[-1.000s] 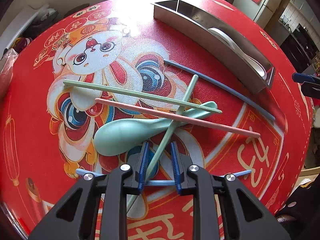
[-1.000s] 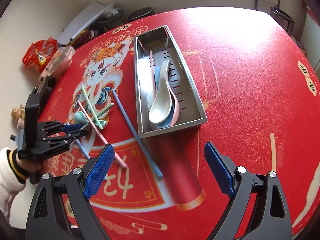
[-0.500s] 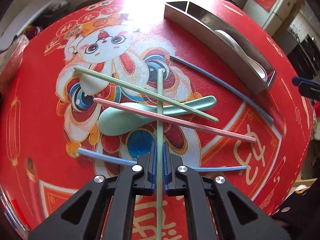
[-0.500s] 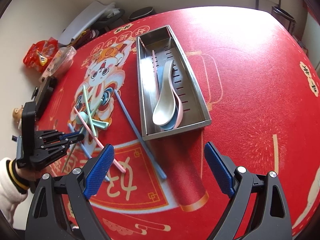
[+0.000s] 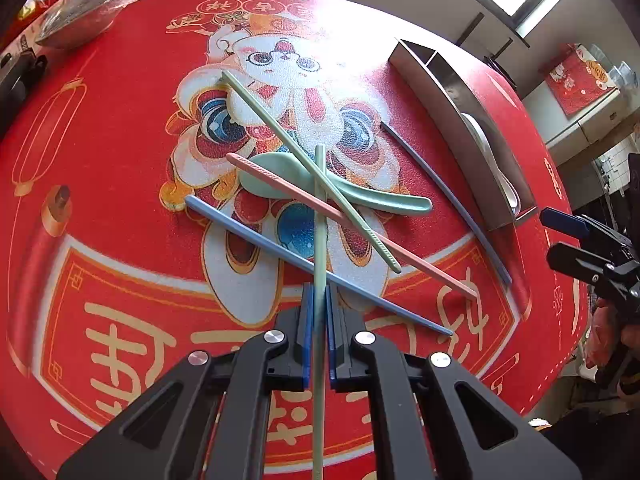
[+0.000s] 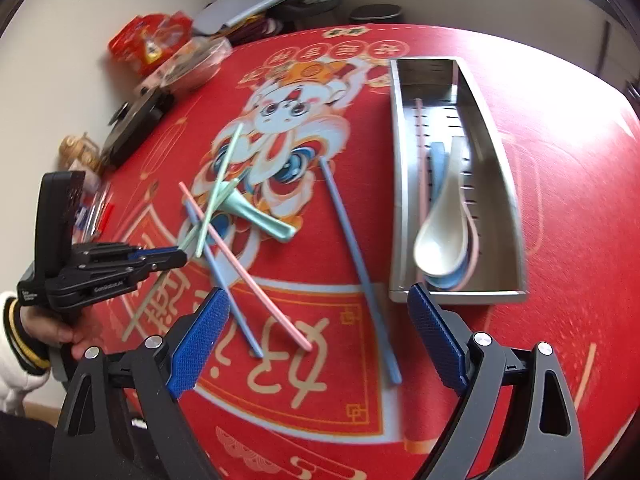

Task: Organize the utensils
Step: 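Grasp the pink chopstick with the right tool while the left tool lifts the green chopstick, then carry the pink chopstick into the tray with the right tool and release it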

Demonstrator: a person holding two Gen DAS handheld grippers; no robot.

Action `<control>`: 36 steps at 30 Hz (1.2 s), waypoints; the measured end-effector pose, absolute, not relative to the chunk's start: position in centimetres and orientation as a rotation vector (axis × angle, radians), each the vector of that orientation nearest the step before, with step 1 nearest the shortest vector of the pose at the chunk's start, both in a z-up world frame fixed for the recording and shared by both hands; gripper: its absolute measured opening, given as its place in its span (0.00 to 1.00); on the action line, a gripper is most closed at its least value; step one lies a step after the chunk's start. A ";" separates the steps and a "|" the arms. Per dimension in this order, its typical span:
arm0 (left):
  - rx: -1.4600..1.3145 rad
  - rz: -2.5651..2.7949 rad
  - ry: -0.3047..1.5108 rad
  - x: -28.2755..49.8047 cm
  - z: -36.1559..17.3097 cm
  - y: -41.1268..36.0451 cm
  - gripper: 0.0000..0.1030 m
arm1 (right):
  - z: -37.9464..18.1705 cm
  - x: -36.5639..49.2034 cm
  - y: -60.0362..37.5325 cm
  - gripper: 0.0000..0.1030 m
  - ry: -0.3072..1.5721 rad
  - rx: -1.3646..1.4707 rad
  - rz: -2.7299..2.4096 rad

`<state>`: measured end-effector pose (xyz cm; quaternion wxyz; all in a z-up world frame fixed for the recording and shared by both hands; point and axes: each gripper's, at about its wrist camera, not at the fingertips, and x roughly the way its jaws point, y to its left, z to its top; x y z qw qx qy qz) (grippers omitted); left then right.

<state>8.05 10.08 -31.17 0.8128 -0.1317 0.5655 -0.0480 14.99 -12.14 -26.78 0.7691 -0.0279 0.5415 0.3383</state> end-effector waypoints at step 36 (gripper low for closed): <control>-0.393 0.010 1.202 5.2 -32.1 12.2 0.05 | -31.3 13.9 -3.6 0.06 1.235 -0.240 0.960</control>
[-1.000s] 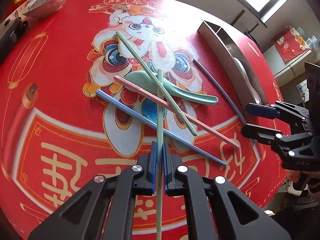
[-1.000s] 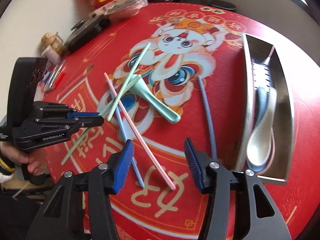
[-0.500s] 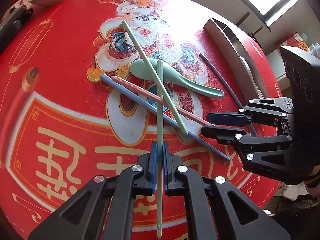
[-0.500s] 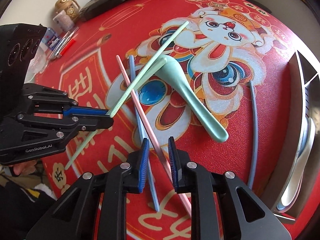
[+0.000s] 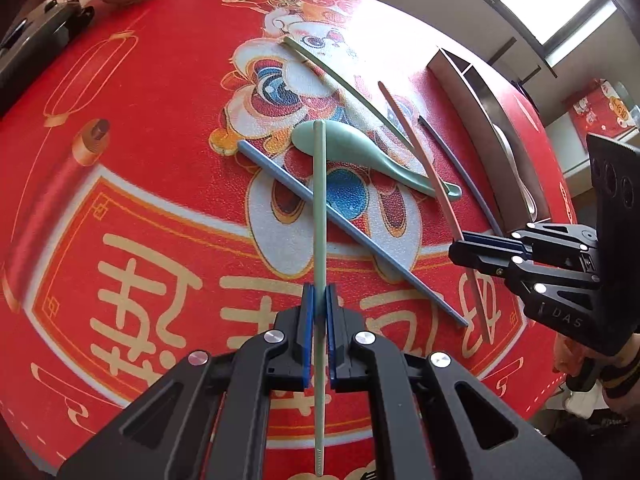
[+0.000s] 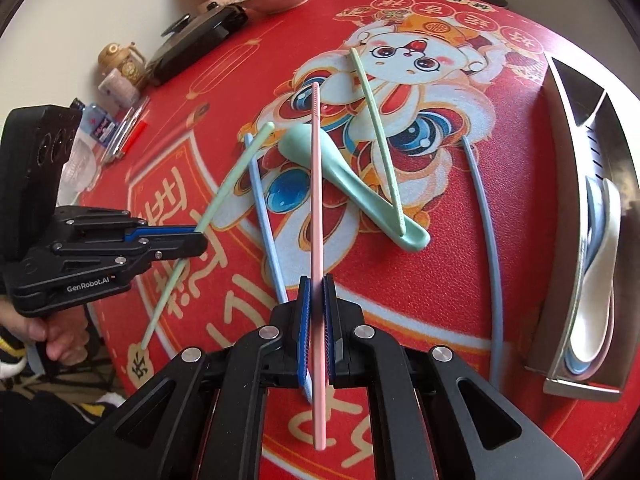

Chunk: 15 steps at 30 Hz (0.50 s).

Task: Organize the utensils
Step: 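Carry the pink chopstick into the tray with the right tool and release it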

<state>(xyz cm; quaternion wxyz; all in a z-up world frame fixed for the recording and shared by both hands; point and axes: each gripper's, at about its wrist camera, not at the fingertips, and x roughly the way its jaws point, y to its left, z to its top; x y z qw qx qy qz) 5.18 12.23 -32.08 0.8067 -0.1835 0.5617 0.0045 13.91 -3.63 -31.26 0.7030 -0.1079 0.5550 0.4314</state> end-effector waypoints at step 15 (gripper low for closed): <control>-0.411 0.006 1.065 5.4 -26.4 10.8 0.05 | -29.2 14.5 -8.7 0.06 1.187 -0.025 0.888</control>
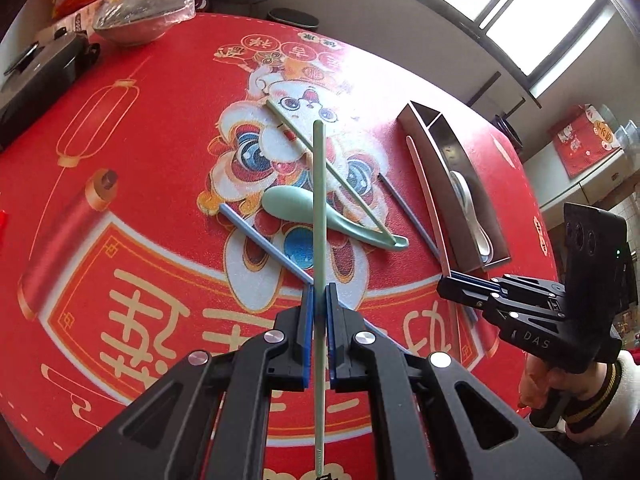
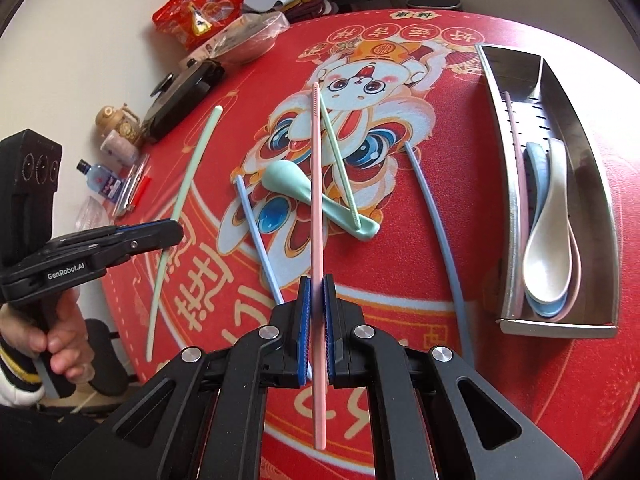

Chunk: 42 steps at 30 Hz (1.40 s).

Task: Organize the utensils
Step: 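Carry the pink chopstick into the tray with the right tool and release it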

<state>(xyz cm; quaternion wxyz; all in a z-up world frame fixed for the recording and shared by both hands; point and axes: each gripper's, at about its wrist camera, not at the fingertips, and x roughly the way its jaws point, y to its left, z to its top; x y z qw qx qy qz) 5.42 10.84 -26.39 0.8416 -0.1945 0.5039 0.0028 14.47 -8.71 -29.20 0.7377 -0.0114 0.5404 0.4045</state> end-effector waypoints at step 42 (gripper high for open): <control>-0.491 0.031 1.031 7.0 -25.7 10.1 0.05 | -30.1 28.2 -15.0 0.06 1.135 0.225 0.570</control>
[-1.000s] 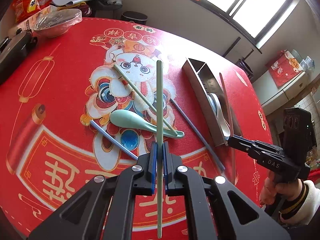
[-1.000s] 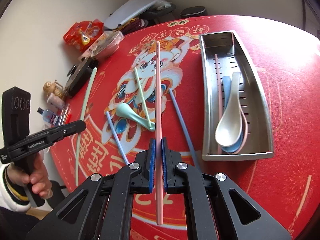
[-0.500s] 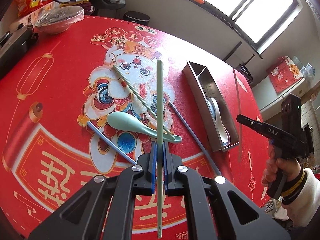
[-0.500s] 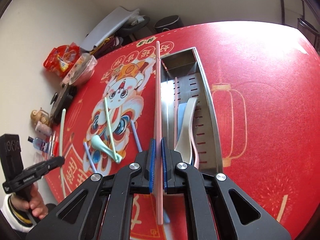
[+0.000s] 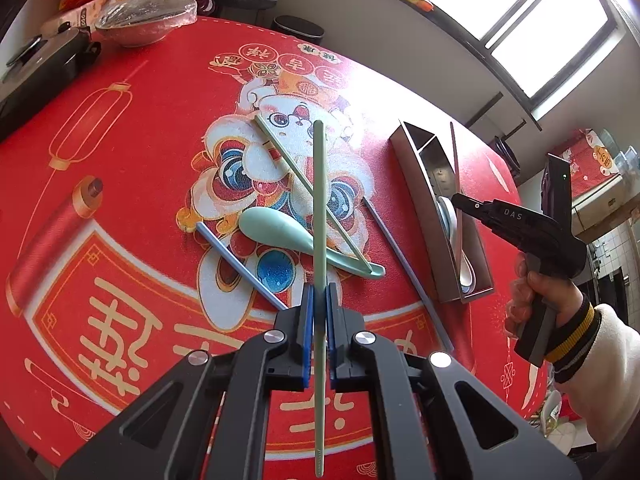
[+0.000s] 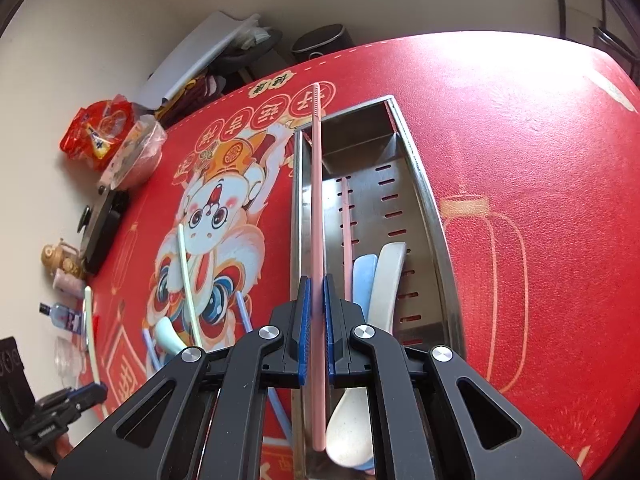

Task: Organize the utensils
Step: 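Carry the pink chopstick into the tray with the right tool and release it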

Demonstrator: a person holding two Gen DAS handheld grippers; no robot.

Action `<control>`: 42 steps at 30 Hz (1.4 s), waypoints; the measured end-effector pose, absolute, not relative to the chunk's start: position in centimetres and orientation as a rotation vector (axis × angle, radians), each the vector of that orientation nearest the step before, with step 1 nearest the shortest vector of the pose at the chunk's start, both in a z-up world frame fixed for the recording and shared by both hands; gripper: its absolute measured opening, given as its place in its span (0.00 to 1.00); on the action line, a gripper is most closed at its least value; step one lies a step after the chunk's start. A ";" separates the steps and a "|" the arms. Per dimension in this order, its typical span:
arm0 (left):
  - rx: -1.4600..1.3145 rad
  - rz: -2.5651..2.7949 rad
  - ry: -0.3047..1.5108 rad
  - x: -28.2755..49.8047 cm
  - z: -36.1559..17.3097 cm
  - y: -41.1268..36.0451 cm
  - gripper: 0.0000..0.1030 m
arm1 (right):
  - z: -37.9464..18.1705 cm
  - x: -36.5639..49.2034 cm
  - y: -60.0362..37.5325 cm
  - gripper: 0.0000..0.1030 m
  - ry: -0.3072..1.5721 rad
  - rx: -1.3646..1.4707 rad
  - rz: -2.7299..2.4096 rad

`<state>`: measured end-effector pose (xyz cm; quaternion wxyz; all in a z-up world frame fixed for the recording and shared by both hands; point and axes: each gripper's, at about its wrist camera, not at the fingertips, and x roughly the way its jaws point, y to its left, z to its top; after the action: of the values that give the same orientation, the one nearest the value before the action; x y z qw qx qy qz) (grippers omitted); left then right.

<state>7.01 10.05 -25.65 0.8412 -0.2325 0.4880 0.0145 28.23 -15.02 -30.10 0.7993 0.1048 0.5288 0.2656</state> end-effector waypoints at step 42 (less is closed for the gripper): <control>-0.491 0.019 1.029 7.4 -25.3 9.2 0.05 | -29.0 25.3 -16.7 0.08 1.132 0.119 0.496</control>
<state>7.43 9.17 -25.32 0.8420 -0.2322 0.4869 0.0090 25.28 -16.74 -29.02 0.8133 0.0557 0.5305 0.2323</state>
